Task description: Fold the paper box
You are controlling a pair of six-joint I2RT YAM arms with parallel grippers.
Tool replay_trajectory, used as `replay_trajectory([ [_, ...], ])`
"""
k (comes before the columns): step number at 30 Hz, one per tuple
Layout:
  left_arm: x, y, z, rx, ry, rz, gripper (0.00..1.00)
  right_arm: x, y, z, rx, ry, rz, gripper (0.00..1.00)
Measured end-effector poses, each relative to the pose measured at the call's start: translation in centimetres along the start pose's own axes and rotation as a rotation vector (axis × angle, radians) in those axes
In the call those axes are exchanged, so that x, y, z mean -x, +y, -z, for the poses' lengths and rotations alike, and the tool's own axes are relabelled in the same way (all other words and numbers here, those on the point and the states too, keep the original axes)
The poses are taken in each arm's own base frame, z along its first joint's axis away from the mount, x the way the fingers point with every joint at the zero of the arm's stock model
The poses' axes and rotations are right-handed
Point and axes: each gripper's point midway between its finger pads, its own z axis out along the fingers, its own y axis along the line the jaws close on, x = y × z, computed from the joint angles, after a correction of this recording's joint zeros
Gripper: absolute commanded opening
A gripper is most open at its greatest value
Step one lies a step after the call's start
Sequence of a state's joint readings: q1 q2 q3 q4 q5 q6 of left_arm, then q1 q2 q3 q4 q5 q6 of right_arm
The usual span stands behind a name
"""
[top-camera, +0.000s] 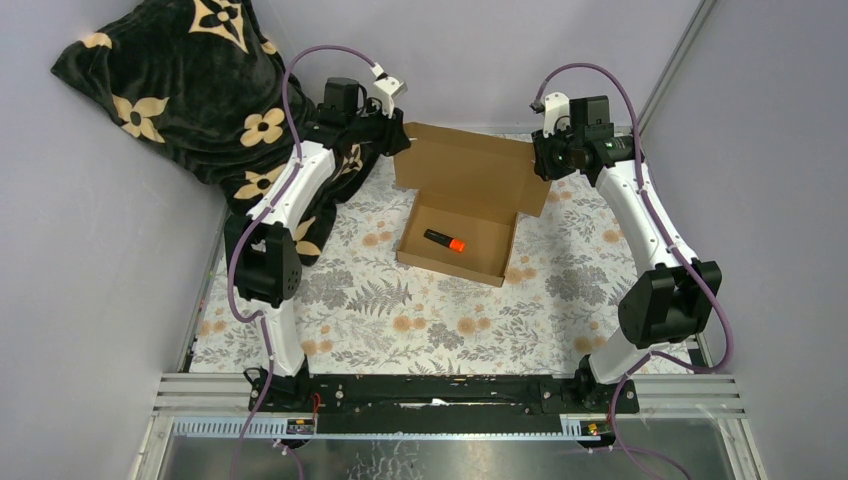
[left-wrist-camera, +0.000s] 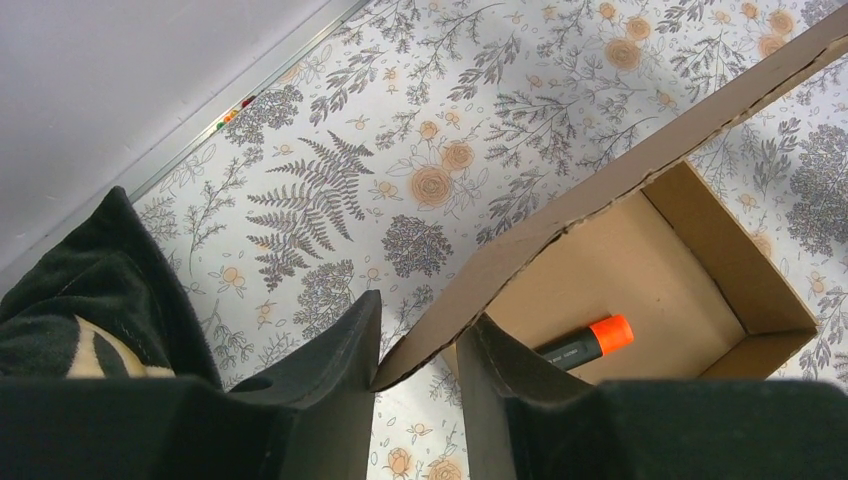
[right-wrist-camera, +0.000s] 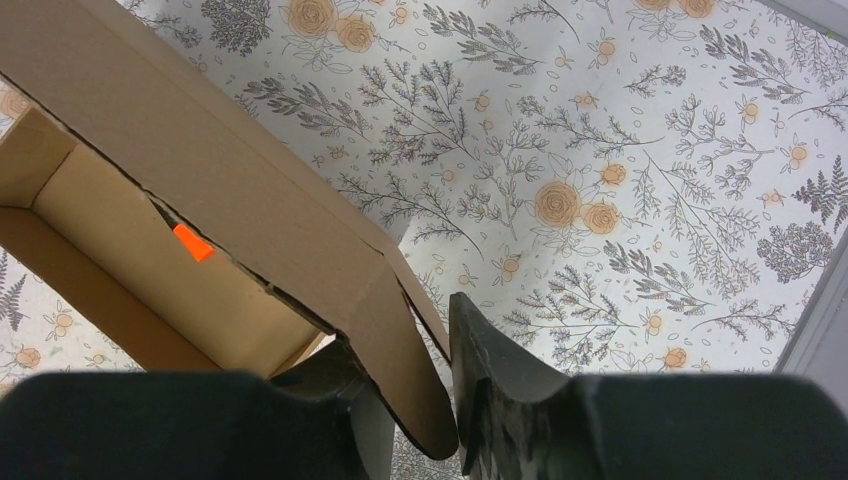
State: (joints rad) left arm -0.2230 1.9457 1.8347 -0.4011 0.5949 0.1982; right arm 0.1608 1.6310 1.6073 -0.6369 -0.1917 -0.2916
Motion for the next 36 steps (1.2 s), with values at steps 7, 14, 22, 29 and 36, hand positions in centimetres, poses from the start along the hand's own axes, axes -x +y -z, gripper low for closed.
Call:
replay_trajectory([
  [7,0.4,-0.4,-0.4,-0.008,-0.004,-0.008,0.32,0.0,-0.1,0.0,-0.004,0.000,0.000,0.27],
  [14,0.5,-0.5,-0.8,-0.005,-0.001,-0.013,0.27,0.0,-0.3,0.1,-0.016,0.002,0.000,0.24],
  [22,0.4,-0.6,-0.9,0.005,0.005,-0.016,0.24,0.2,-0.3,0.0,-0.020,-0.008,-0.012,0.36],
  [29,0.5,-1.0,-1.2,0.003,0.007,-0.021,0.23,0.9,-0.5,0.7,-0.035,-0.035,-0.013,0.34],
  [36,0.5,-1.0,-1.2,0.002,0.007,-0.021,0.22,1.1,-0.4,1.0,-0.036,-0.042,-0.014,0.33],
])
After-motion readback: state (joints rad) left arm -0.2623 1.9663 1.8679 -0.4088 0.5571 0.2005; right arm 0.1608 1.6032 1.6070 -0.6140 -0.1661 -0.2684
